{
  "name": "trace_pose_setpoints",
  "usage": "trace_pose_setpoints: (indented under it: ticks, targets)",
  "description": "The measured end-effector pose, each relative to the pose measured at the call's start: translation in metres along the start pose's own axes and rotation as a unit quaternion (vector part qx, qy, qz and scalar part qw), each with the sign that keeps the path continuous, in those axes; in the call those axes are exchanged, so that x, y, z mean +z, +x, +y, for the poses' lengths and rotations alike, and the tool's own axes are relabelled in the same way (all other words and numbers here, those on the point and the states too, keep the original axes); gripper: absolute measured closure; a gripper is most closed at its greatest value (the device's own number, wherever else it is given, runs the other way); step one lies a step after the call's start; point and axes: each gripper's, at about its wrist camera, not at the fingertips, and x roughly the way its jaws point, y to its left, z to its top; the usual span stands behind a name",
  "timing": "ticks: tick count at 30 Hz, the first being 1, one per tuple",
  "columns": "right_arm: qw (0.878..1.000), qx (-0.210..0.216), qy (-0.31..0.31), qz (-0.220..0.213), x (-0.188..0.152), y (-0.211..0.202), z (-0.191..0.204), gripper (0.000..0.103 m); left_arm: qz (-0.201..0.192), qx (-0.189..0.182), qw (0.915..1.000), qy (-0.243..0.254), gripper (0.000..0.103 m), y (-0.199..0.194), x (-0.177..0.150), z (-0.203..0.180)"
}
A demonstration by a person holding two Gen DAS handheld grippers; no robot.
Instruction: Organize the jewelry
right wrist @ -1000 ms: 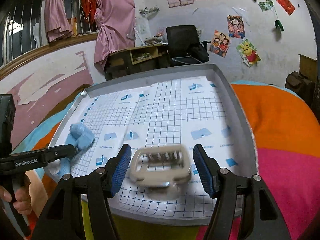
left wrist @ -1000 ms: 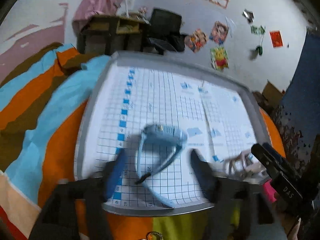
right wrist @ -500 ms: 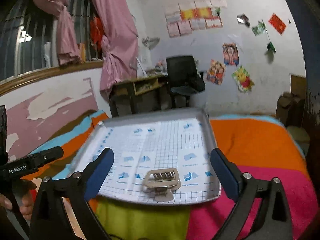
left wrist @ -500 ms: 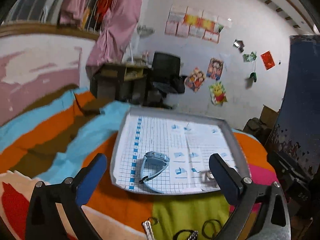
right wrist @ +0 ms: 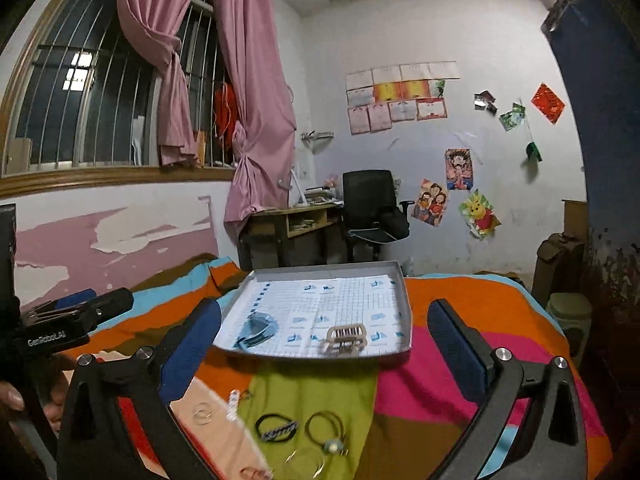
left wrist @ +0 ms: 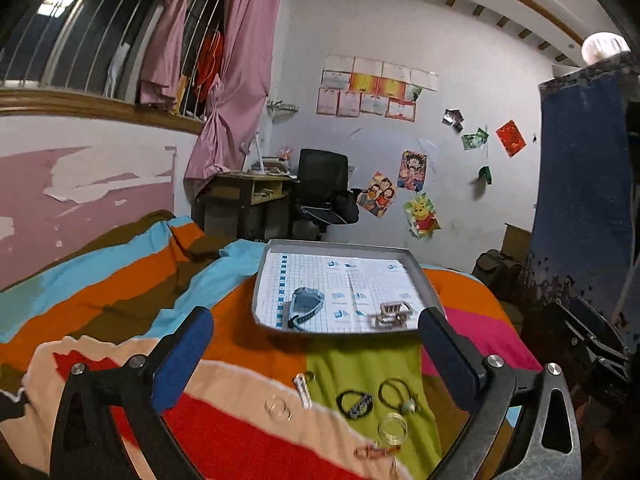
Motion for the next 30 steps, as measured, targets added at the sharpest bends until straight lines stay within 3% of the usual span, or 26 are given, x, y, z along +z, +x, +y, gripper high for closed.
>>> trace_pose_setpoints:
  ticks: [5,13,22,30]
  targets:
    - [1.0,-0.021,-0.003,0.002,-0.011,-0.053,0.01,0.001,-0.002,0.004,0.9998,0.017,0.0,-0.048,-0.018,0.005]
    - [1.0,-0.018,-0.011,0.003,-0.029,-0.12,0.029,0.001,0.017,0.007,0.9998,0.009,0.0,-0.097,-0.047,0.014]
    - [0.999,-0.031,-0.011,0.035,-0.052,-0.154,0.038,0.001,0.026,0.017,0.9991,0.028,0.0,-0.123,-0.064,0.013]
    - [0.997,-0.034,-0.011,0.065,-0.057,-0.154,0.037,0.001,0.031,0.022,0.9985,0.04,0.0,-0.123,-0.069,0.01]
